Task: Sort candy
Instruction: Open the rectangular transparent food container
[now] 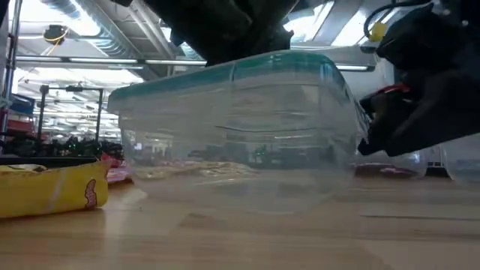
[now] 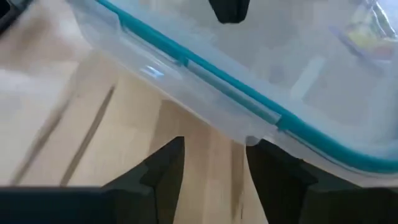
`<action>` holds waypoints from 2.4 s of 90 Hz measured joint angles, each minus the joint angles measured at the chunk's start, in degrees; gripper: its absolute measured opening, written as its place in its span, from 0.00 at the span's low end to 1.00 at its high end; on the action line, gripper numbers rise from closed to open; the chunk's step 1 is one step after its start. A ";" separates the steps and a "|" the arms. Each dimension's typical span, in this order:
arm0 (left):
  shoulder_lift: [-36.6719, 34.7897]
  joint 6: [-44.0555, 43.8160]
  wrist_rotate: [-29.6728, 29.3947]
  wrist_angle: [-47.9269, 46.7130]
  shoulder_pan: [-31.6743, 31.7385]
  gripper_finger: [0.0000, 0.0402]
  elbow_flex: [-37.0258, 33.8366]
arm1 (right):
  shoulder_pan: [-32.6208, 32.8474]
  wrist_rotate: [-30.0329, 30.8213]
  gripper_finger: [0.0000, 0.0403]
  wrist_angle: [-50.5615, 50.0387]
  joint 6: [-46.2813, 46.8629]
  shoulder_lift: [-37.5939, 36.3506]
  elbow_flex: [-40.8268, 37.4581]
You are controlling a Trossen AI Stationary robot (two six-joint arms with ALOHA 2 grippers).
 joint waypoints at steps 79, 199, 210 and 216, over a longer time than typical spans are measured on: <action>0.95 0.89 0.01 3.44 0.09 0.00 0.09 | 2.35 3.88 0.40 -25.90 2.74 -0.33 9.09; 0.87 7.25 -4.16 7.74 -0.20 0.00 0.36 | -4.68 -0.75 0.40 -42.79 3.54 -7.90 16.90; -1.39 9.20 -5.35 6.95 0.08 0.00 0.11 | -1.61 -4.20 0.40 -40.19 5.76 -7.96 16.92; -1.60 9.90 -7.22 6.75 0.37 0.00 0.02 | 0.24 -5.51 0.40 -37.08 6.32 -7.64 17.03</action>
